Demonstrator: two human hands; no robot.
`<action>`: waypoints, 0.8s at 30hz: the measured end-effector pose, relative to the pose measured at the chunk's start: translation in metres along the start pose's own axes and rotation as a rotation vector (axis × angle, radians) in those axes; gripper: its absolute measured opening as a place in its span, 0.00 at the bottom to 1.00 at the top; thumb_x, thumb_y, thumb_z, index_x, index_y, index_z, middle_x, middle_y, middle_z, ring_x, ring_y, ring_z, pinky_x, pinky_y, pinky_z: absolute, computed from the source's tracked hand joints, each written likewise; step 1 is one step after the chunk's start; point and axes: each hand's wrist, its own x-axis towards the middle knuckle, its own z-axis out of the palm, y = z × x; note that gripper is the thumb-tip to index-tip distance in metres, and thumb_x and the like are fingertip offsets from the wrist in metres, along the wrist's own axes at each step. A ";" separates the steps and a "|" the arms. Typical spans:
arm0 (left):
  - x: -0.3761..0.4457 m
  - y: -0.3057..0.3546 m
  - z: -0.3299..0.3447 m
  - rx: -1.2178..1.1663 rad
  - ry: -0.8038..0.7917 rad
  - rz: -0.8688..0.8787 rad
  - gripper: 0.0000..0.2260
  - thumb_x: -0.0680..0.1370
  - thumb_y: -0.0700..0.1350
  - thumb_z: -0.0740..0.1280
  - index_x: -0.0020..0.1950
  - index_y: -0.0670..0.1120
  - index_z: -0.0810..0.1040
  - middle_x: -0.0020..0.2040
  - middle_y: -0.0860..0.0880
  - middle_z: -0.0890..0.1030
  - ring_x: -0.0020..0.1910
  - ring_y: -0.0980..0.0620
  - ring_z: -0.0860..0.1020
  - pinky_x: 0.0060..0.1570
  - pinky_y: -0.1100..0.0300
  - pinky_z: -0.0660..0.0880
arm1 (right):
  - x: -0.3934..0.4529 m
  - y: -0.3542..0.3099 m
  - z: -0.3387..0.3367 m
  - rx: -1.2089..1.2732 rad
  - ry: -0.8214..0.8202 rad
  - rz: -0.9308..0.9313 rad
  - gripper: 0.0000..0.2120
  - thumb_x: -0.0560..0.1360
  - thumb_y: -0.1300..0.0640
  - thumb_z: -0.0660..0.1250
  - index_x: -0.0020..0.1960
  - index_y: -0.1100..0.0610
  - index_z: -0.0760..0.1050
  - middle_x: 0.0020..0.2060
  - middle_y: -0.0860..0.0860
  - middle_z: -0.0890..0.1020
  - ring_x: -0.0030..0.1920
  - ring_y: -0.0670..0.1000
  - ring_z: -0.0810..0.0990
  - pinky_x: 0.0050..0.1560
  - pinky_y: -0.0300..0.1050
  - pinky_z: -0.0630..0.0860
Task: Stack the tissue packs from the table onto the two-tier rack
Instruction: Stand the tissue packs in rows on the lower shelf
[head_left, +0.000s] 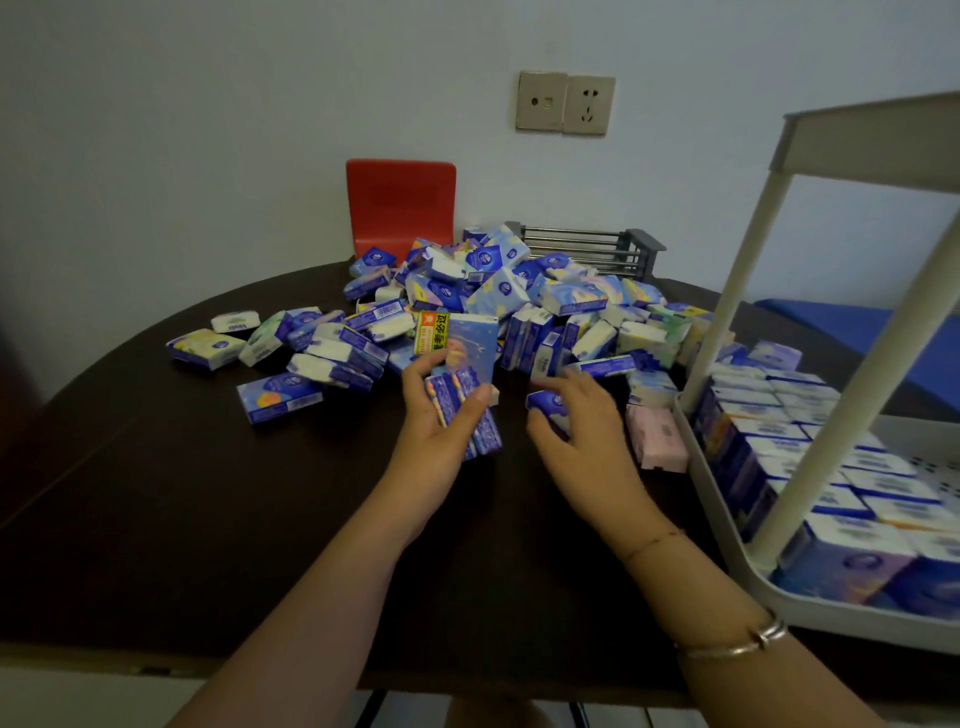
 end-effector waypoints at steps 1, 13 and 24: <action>-0.001 0.000 0.000 0.037 -0.020 0.020 0.20 0.78 0.45 0.66 0.65 0.57 0.63 0.58 0.58 0.74 0.52 0.68 0.76 0.55 0.68 0.72 | 0.001 0.004 -0.002 -0.121 0.018 0.058 0.25 0.74 0.47 0.62 0.69 0.53 0.67 0.71 0.53 0.66 0.73 0.54 0.59 0.73 0.52 0.57; -0.029 0.022 0.003 0.232 -0.106 0.142 0.18 0.78 0.42 0.66 0.63 0.52 0.63 0.57 0.57 0.72 0.52 0.67 0.74 0.54 0.71 0.70 | -0.032 -0.021 -0.040 0.571 -0.036 0.167 0.20 0.75 0.60 0.68 0.64 0.53 0.66 0.56 0.50 0.79 0.55 0.44 0.79 0.55 0.41 0.77; -0.120 0.117 0.048 0.126 -0.313 0.297 0.19 0.78 0.38 0.63 0.66 0.48 0.63 0.50 0.59 0.80 0.51 0.64 0.80 0.47 0.72 0.74 | -0.119 -0.058 -0.155 0.551 -0.164 -0.168 0.18 0.77 0.54 0.64 0.66 0.45 0.67 0.62 0.36 0.74 0.65 0.37 0.70 0.66 0.40 0.68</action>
